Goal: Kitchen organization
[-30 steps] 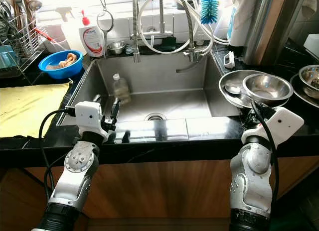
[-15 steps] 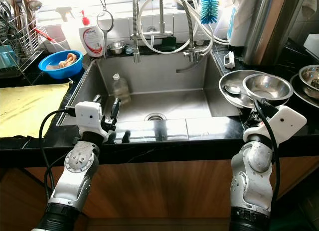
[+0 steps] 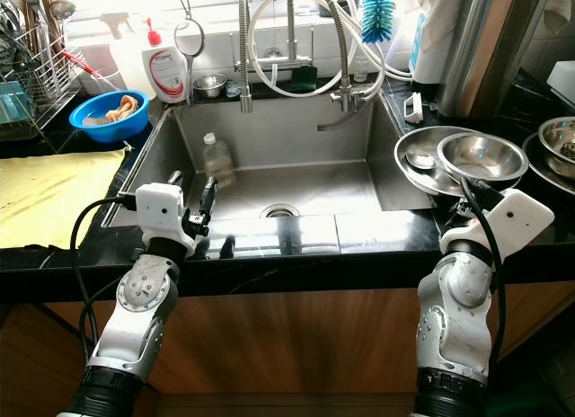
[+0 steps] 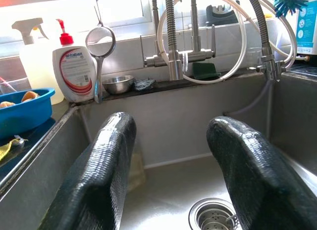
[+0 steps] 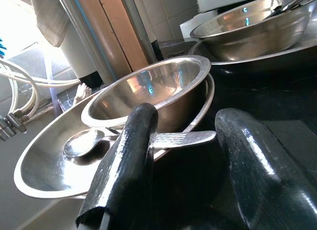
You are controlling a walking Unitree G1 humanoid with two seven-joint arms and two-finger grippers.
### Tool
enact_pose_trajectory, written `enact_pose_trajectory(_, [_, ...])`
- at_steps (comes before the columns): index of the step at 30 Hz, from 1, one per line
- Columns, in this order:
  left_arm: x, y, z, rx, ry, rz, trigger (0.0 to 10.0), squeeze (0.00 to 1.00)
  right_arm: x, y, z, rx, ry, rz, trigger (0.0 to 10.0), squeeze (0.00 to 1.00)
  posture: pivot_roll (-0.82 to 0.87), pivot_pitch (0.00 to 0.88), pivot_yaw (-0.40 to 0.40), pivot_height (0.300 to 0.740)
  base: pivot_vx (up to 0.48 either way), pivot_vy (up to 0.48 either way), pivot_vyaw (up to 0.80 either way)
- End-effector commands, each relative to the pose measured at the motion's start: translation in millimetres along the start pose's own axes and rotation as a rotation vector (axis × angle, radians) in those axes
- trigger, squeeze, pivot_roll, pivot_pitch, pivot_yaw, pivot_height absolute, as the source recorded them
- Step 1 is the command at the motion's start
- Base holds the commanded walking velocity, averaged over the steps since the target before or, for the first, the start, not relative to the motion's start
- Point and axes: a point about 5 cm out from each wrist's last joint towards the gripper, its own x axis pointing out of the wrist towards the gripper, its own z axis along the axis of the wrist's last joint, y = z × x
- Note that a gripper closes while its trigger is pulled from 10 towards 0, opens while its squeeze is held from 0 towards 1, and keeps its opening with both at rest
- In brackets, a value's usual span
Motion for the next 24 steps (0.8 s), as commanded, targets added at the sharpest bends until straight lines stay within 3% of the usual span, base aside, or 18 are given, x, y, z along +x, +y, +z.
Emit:
enact_pose_trajectory(1, [0.7, 0.4, 1.1, 0.028, -0.004, -0.008, 10.0, 0.0, 0.9, 2.5, 0.2, 0.019, 0.005, -0.006, 10.0, 0.0, -0.16, 0.0, 0.091, 0.74, 0.0, 0.0, 0.0])
enact_pose_trajectory(12, [1.1, 0.0, 1.9, 0.035, -0.007, -0.014, 10.0, 0.0, 0.3, 0.7, -8.0, 0.033, 0.049, -0.026, 10.0, 0.0, -0.16, 0.0, 0.09, 0.74, 0.0, 0.0, 0.0])
enact_pose_trajectory(24, [2.3, 1.5, 4.0, 0.009, -0.013, 0.011, 10.0, 0.0, 1.2, -0.3, -4.1, 0.05, 0.022, -0.025, 10.0, 0.0, -0.16, 0.0, 0.092, 0.74, 0.0, 0.0, 0.0])
